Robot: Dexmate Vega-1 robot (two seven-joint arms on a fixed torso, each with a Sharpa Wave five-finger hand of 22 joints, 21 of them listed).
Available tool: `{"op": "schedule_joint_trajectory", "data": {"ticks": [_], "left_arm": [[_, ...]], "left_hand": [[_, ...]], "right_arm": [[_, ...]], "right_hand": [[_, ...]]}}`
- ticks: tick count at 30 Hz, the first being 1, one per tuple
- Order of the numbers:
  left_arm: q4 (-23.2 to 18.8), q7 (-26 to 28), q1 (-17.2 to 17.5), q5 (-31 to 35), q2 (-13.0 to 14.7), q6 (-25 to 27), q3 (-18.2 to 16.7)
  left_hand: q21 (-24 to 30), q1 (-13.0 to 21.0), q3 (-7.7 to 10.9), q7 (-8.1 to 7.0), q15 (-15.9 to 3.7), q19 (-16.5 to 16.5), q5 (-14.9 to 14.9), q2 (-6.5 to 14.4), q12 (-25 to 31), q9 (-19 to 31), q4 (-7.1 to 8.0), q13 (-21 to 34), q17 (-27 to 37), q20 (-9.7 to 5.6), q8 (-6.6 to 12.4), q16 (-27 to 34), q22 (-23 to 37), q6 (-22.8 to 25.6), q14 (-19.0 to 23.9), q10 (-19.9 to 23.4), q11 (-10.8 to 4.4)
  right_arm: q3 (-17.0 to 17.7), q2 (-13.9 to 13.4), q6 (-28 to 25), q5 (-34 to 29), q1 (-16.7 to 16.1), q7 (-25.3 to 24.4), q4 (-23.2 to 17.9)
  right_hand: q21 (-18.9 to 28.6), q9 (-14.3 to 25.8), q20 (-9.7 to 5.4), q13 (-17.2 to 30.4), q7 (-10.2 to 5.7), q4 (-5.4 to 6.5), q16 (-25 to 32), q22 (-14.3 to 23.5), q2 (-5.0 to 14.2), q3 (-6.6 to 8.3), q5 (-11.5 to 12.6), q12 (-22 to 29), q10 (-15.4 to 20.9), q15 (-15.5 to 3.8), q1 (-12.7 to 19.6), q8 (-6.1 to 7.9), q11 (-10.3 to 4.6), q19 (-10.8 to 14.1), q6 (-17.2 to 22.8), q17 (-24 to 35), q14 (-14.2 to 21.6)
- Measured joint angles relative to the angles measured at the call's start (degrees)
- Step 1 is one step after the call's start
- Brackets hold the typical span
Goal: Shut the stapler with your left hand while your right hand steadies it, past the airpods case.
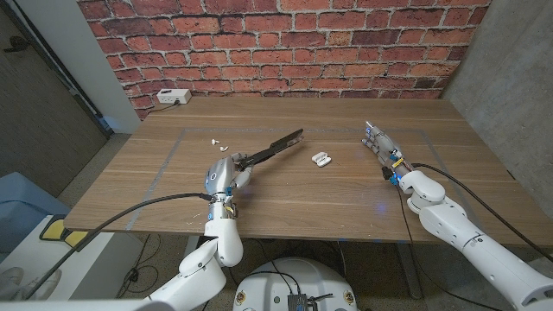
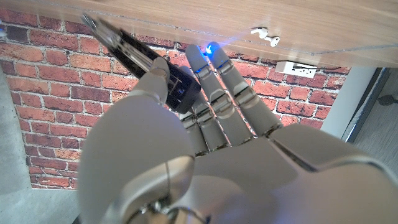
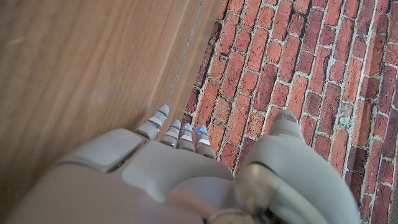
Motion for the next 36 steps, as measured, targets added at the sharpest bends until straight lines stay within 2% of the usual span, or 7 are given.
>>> {"op": "schedule_joint_trajectory", "data": {"ticks": [12,25,30,36], "left_arm": [[1.3,0.3,-0.8,-1.1,-1.2,-2.8,-0.1],[3.4,4.4,-0.3,-3.3,-3.4,-9.1,-0.7],[4.1,5.3,0.3,-4.3,-4.3,-11.4,-1.3],[4.3,5.7,0.7,-5.8,-5.0,-14.2,-1.9]], "left_hand": [[0.4,0.0,-0.14,-0.18,-0.11,-1.4,-0.2,0.0,-0.2,0.3,0.14,0.3,0.3,0.29,-0.24,-0.4,0.3,-0.9,-0.1,0.0,0.03],[1.4,0.0,-0.14,0.00,-0.10,-1.3,0.2,0.0,-0.6,1.1,0.14,1.5,0.8,0.29,-0.28,-0.4,0.5,-1.1,-0.1,-0.2,-0.15],[1.6,0.0,-0.38,0.51,0.03,-1.6,0.2,0.0,-0.4,2.0,0.38,1.5,0.8,0.46,-0.28,-0.8,0.5,-2.0,-0.9,-0.7,-0.67],[2.0,-0.3,-0.72,0.39,0.64,-2.5,0.5,0.3,-0.4,2.7,0.72,2.3,1.1,0.79,0.07,-1.3,0.5,-2.1,-1.7,-1.1,-1.05]], "right_arm": [[0.0,0.4,0.8,0.3,0.4,0.9,1.4],[0.3,-0.2,0.8,0.3,0.6,1.1,1.2],[0.3,-0.3,0.5,0.1,0.8,1.0,1.0],[0.2,-0.4,0.4,-0.1,0.8,0.9,0.9]], "right_hand": [[0.0,0.0,0.00,0.0,0.00,0.00,0.0,0.0,0.38,0.00,0.0,0.0,0.0,0.00,0.4,0.00,0.00,0.0,0.0,0.0,0.0],[0.0,0.0,-0.31,0.0,0.00,-0.24,0.0,0.0,0.38,0.24,0.0,0.0,0.0,0.00,0.4,0.00,0.00,-0.3,0.0,0.0,0.0],[0.0,0.0,-0.31,0.0,0.00,-0.24,0.0,0.0,0.38,0.24,0.0,0.0,0.0,0.00,0.4,0.00,0.00,-0.3,0.0,0.0,0.0],[0.0,0.0,-0.31,0.0,0.00,-0.24,0.0,0.0,0.38,0.24,0.0,0.0,0.0,0.00,0.4,0.00,0.00,-0.3,0.0,0.0,0.0]]}}
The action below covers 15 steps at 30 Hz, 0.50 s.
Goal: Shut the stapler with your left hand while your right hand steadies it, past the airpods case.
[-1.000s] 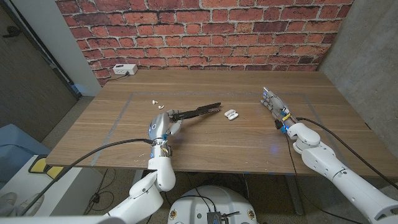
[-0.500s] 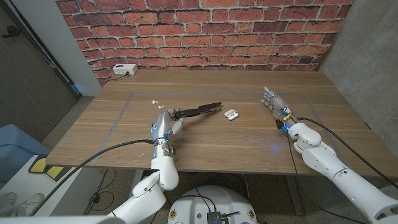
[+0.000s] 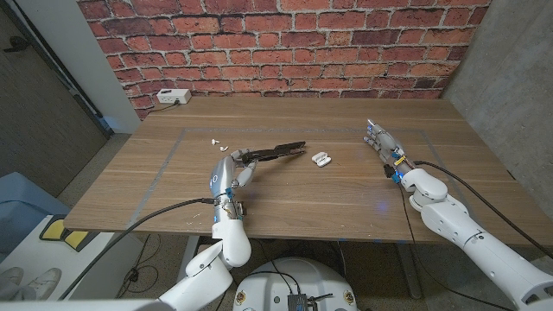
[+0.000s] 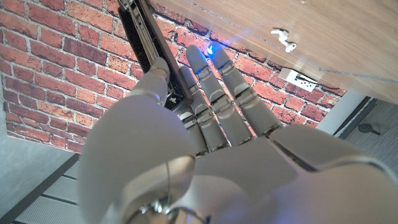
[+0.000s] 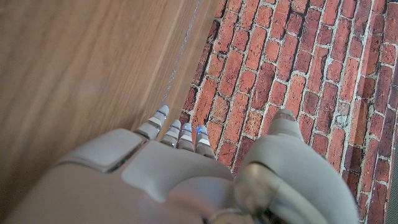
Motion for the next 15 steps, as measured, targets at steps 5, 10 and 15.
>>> {"op": "schedule_joint_trajectory", "data": {"ticks": [5,10,15], "left_arm": [[0.2,0.1,0.3,-1.3,-0.5,-2.5,-0.4],[0.5,0.1,0.6,-2.4,-1.1,-5.1,-0.8],[0.7,0.1,0.9,-3.3,-1.6,-7.2,-1.3]], "left_hand": [[0.3,-0.3,-0.30,-0.49,0.30,-0.5,0.1,0.3,0.0,0.5,0.30,0.8,0.0,0.13,0.28,-0.2,0.0,-0.5,-0.3,-0.3,-0.30],[0.3,-0.5,-0.54,-0.71,0.40,-0.9,0.1,0.5,0.0,1.0,0.54,1.6,0.0,0.13,0.31,-0.6,0.0,-0.9,-0.8,-0.5,-0.11],[0.3,-0.7,-0.54,-0.70,0.55,-1.1,0.1,0.7,0.0,1.4,0.54,2.1,-0.2,0.33,0.30,-0.8,0.0,-0.9,-1.2,-0.9,-0.18]], "right_arm": [[0.0,-0.1,-0.1,-0.1,-0.1,-0.1,-0.2],[0.0,-0.2,-0.1,-0.1,-0.3,-0.3,-0.4],[0.0,-0.2,-0.1,-0.1,-0.4,-0.4,-0.5]], "right_hand": [[0.0,0.0,0.00,0.0,0.00,0.00,0.0,0.0,0.00,0.00,-0.2,0.0,0.0,0.00,0.0,0.00,0.00,0.0,0.0,0.0,0.0],[0.0,0.0,0.00,0.0,0.00,0.00,0.0,0.0,0.00,0.00,-0.2,0.0,0.0,0.00,0.0,0.00,0.00,0.0,0.0,0.0,0.0],[0.0,0.0,0.00,0.0,0.00,0.00,0.0,0.0,0.00,0.00,-0.2,0.0,0.0,0.00,0.0,0.00,0.00,0.0,0.0,0.0,0.0]]}}
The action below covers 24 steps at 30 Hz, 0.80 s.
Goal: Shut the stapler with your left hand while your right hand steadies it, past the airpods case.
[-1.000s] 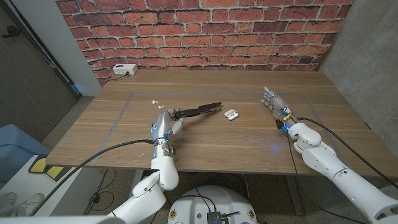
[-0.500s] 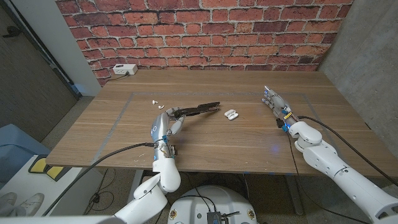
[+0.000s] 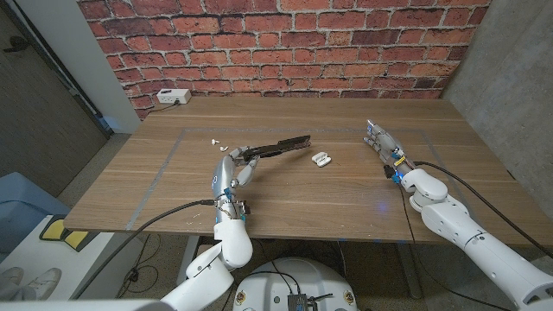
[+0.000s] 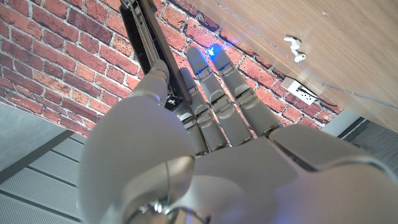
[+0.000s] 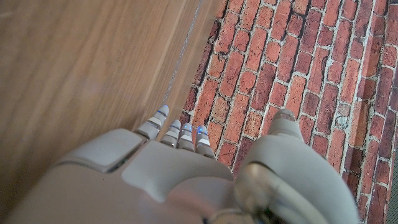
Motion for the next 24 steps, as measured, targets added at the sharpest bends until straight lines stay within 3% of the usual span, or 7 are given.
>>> {"op": "schedule_joint_trajectory", "data": {"ticks": [24], "left_arm": [[1.8,-2.8,-0.6,-3.6,-2.1,-7.8,-1.5]], "left_hand": [[0.8,0.0,0.00,-0.20,0.27,-0.9,0.4,0.0,-0.2,1.6,0.00,2.2,0.0,0.29,0.57,-0.4,0.0,-0.4,-0.7,-0.7,0.25]], "right_arm": [[-0.4,0.3,-0.1,-0.5,0.7,0.0,0.5]], "right_hand": [[0.0,0.0,0.00,0.0,-0.21,0.00,0.0,0.0,0.00,0.00,0.0,0.0,0.0,0.00,0.0,0.00,0.00,0.0,0.2,0.0,0.0]]}}
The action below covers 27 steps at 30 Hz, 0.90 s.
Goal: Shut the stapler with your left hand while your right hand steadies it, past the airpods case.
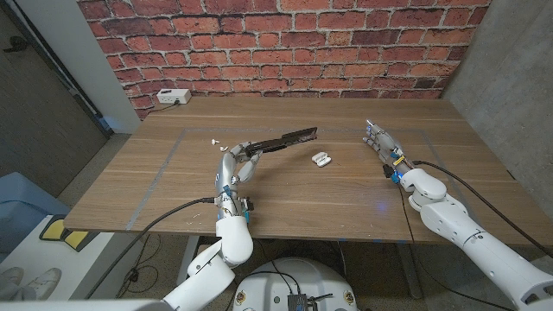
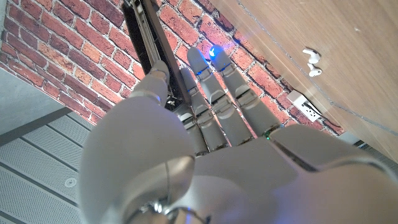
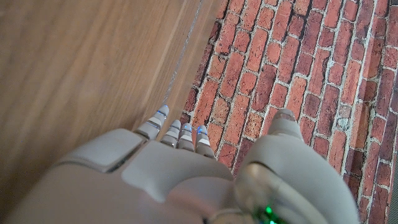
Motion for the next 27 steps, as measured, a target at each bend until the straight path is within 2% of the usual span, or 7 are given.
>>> {"op": "schedule_joint_trajectory", "data": {"ticks": [27], "left_arm": [[2.7,-3.5,-1.9,-4.8,-2.7,-6.2,-1.1]], "left_hand": [[1.1,0.0,0.28,0.19,0.00,-0.3,-0.2,0.0,-0.2,1.3,-0.22,1.0,0.2,0.12,0.63,0.0,-0.1,-0.2,0.0,0.0,-0.01]], "right_arm": [[-0.4,0.6,0.5,-0.5,0.9,-0.1,0.8]], "right_hand": [[0.0,0.0,-0.02,0.0,0.00,-0.24,0.0,0.0,0.00,-0.24,0.0,0.0,0.2,-0.09,0.0,0.00,0.20,0.0,0.0,0.0,-0.2]]}}
